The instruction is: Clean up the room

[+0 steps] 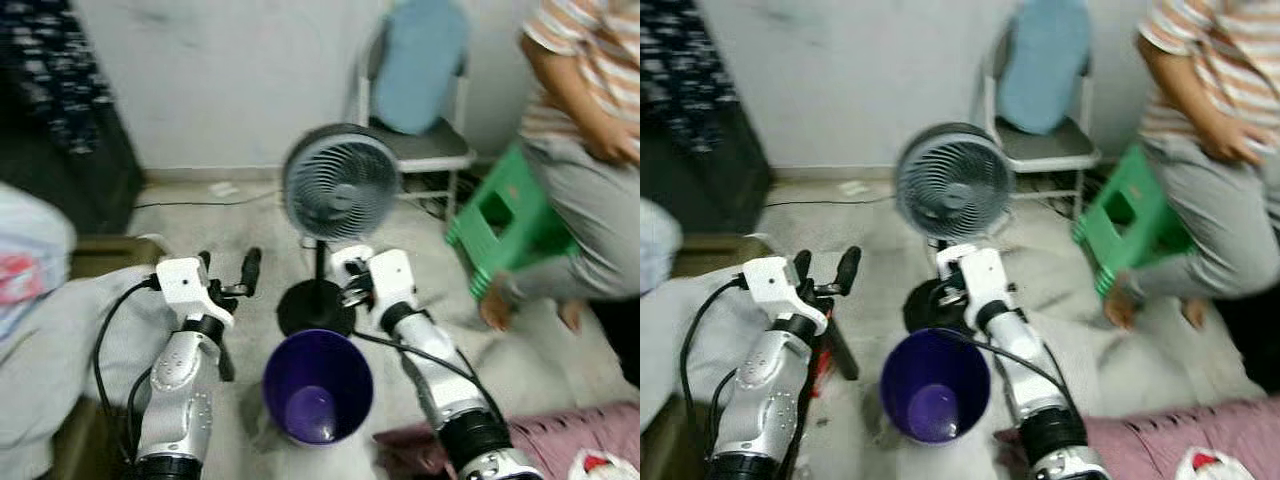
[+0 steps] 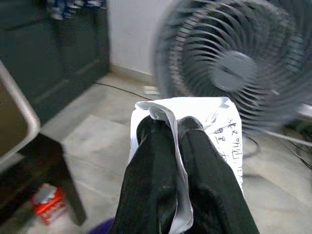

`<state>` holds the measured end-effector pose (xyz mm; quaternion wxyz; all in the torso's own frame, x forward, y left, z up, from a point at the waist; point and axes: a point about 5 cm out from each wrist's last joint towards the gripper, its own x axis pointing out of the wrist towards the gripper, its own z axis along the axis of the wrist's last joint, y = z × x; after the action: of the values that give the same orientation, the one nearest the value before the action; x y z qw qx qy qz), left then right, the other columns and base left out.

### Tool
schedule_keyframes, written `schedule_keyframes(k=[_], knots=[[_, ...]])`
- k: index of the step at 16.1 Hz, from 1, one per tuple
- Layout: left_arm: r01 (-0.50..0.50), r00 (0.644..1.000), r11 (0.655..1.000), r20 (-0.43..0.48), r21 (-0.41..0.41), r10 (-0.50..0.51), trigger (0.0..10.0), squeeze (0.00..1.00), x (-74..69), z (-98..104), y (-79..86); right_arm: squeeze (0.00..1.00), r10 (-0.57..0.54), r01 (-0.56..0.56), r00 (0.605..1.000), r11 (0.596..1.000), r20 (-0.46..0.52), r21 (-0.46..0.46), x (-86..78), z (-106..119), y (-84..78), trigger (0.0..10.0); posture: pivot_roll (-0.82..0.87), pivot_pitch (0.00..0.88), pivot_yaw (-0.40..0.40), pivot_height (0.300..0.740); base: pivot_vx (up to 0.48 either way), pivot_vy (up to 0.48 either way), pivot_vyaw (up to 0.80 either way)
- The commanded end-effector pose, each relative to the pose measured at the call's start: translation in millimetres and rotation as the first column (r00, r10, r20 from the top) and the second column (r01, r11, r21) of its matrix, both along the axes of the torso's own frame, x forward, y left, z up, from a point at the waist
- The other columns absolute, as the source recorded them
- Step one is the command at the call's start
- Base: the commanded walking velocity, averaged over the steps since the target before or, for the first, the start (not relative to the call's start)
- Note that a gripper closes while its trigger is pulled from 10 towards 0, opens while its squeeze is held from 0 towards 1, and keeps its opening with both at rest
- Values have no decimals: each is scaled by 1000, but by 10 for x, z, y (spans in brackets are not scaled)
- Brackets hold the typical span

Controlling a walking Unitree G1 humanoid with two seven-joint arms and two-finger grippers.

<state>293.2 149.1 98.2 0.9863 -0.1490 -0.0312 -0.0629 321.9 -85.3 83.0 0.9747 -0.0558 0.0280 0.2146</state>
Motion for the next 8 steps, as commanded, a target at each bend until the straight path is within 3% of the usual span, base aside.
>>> schedule_keyframes(k=[1, 4, 5, 8], knots=[[3, 1000, 1000, -5, -2, -4, 10000, 0, -6, -10, -21, 0, -4, 4, 1000, 1000, 6, -3, 14, 16, -33, 10000, -13, 73, -41, 740, 0, 0, 0], [41, 999, 999, 25, 18, -42, 10000, 0, 13, 52, 9, 0, -16, 16, 1000, 1000, -2, -10, 36, 29, -28, 10000, -1, 77, -45, 740, 0, 0, 0], [84, 994, 994, 59, 63, -88, 10000, 0, 2, 95, 60, 0, -47, 47, 999, 999, -9, 0, 67, 53, -34, 10000, -1, 77, -45, 740, 0, 0, 0], [182, 981, 979, 57, 91, -188, 10000, 0, -104, 71, 147, 0, -148, 147, 988, 989, -39, -27, 111, 45, -101, 10000, 10, 90, -37, 740, 0, 0, 0]])
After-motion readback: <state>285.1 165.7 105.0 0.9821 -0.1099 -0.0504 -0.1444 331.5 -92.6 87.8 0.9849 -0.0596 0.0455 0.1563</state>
